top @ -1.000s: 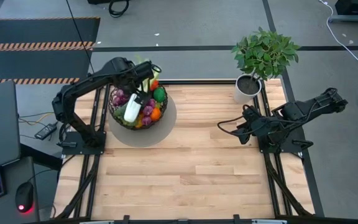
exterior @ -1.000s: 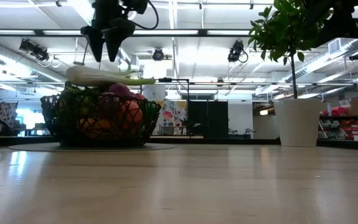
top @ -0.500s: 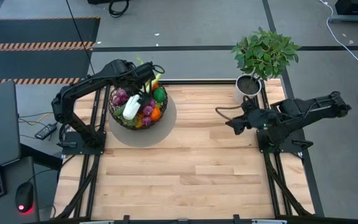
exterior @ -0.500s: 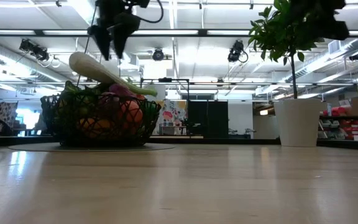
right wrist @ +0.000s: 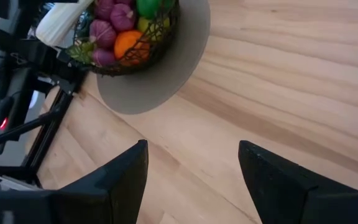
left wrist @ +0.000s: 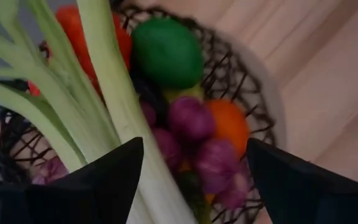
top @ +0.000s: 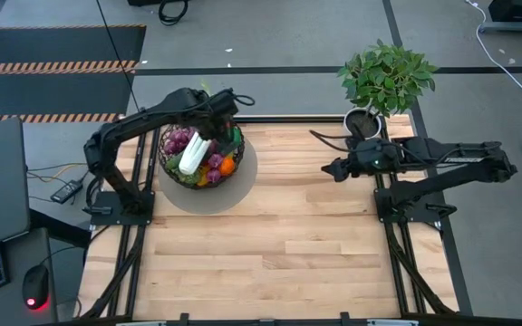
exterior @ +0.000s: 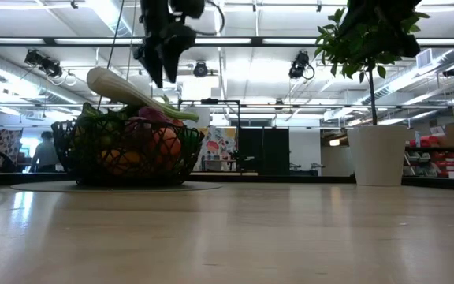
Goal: Build produce basket
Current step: Return to Home Position
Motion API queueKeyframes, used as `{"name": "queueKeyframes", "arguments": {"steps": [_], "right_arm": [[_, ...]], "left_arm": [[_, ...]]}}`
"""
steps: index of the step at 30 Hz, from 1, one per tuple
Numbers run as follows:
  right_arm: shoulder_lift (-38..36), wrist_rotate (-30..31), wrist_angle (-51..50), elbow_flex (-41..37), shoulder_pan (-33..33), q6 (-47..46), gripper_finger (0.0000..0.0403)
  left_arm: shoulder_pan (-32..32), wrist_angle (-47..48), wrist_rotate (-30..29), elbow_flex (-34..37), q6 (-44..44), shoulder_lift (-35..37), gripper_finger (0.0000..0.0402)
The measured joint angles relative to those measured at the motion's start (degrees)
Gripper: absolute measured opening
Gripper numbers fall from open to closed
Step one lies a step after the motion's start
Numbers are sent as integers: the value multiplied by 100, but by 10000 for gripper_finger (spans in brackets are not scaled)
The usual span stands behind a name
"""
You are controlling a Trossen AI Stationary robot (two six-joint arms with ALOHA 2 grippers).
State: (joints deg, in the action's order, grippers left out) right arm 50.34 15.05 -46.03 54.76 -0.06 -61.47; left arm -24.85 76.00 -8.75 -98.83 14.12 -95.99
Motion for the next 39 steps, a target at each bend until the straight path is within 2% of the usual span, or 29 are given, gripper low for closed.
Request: {"name": "queueKeyframes", "arguments": {"steps": [9,15,19,24,27,31,33,35,39], "right_arm": [[178,-190,105,0,-98,17,254],[219,-271,124,0,-98,197,254],[204,-326,539,-2,-179,513,254],[201,-478,2050,-2,-314,1688,254],[201,-479,3115,-2,-367,2007,254],[205,-439,4016,-2,-543,1219,251],[212,-566,4121,-2,-613,1237,244],[180,-783,4030,-2,-628,1469,232],[-34,-1162,3547,-2,-625,1773,184]], "left_arm": [[-365,408,-5,0,-484,-234,281],[-479,341,162,1,-413,40,280],[-234,-389,646,-118,-57,412,271],[419,-1846,721,-360,328,841,245],[813,-2697,587,-374,388,986,224],[1191,-3762,295,-372,1582,979,190],[1360,-4283,270,-372,1814,945,166],[1491,-4539,254,-374,1655,934,134],[1642,-4159,253,-372,1477,986,39]]}}
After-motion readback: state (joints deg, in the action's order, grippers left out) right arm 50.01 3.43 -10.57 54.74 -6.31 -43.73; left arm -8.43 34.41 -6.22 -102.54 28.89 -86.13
